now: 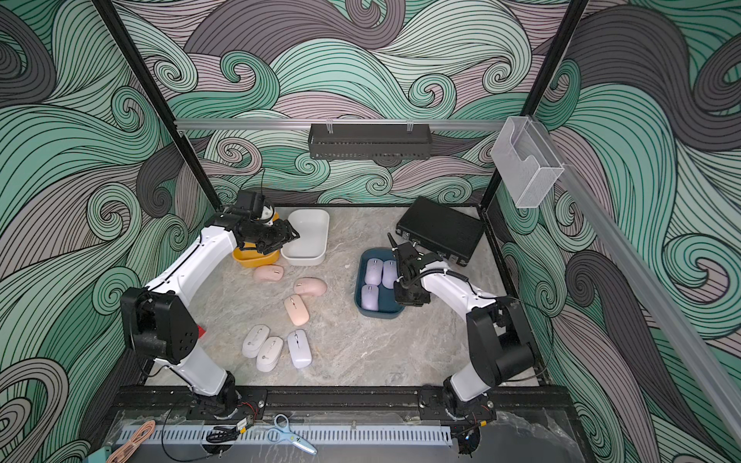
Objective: Place the mice by color into the storage box
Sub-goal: Move the storage box to the center of the board.
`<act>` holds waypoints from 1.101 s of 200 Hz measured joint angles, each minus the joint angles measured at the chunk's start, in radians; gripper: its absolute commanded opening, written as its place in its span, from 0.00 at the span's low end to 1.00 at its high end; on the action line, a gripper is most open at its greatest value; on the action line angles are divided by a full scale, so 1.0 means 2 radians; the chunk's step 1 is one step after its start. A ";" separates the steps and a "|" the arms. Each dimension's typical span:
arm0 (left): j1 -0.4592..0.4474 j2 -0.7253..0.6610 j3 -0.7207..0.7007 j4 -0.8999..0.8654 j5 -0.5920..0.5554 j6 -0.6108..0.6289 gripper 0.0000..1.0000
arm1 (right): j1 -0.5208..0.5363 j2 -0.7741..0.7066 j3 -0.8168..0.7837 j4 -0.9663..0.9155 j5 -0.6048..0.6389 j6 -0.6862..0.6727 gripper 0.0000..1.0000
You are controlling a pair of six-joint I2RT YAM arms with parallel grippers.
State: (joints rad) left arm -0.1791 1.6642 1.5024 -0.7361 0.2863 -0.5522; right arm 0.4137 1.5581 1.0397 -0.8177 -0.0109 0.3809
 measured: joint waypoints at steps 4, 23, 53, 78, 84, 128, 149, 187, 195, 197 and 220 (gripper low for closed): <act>0.000 0.000 0.000 0.000 0.001 0.000 0.70 | 0.000 0.000 0.000 0.001 0.000 0.000 0.21; 0.000 0.000 0.000 0.000 0.003 0.000 0.70 | -0.002 0.000 0.000 0.004 0.003 0.003 0.16; 0.000 0.000 0.000 0.000 0.005 -0.001 0.70 | -0.010 0.000 0.000 0.005 0.012 0.004 0.11; 0.000 0.000 0.000 0.001 0.007 -0.001 0.70 | -0.016 -0.001 -0.002 0.005 0.019 0.006 0.10; 0.000 0.000 0.000 0.001 0.007 -0.001 0.70 | -0.016 -0.001 -0.002 0.005 0.020 0.006 0.10; 0.000 0.000 0.000 0.001 0.010 -0.003 0.70 | -0.034 -0.006 -0.007 -0.003 0.042 0.005 0.09; 0.000 0.000 0.000 0.002 0.013 -0.003 0.70 | -0.051 -0.010 -0.009 -0.013 0.054 0.001 0.10; 0.000 0.000 0.000 0.002 0.018 -0.005 0.70 | -0.080 -0.010 -0.009 -0.026 0.072 -0.008 0.22; 0.000 0.000 0.000 0.002 0.018 -0.005 0.70 | -0.086 -0.010 -0.008 -0.031 0.076 -0.011 0.26; 0.000 0.000 0.000 0.002 0.019 -0.005 0.70 | -0.087 -0.010 -0.008 -0.032 0.078 -0.011 0.28; 0.000 0.000 0.000 0.002 0.019 -0.005 0.70 | -0.097 -0.011 0.006 -0.050 0.089 -0.016 0.51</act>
State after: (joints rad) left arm -0.1791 1.6646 1.5021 -0.7315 0.3241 -0.5613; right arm 0.2199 1.5360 1.0508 -0.9184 0.1673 0.3492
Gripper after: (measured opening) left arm 0.699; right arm 0.442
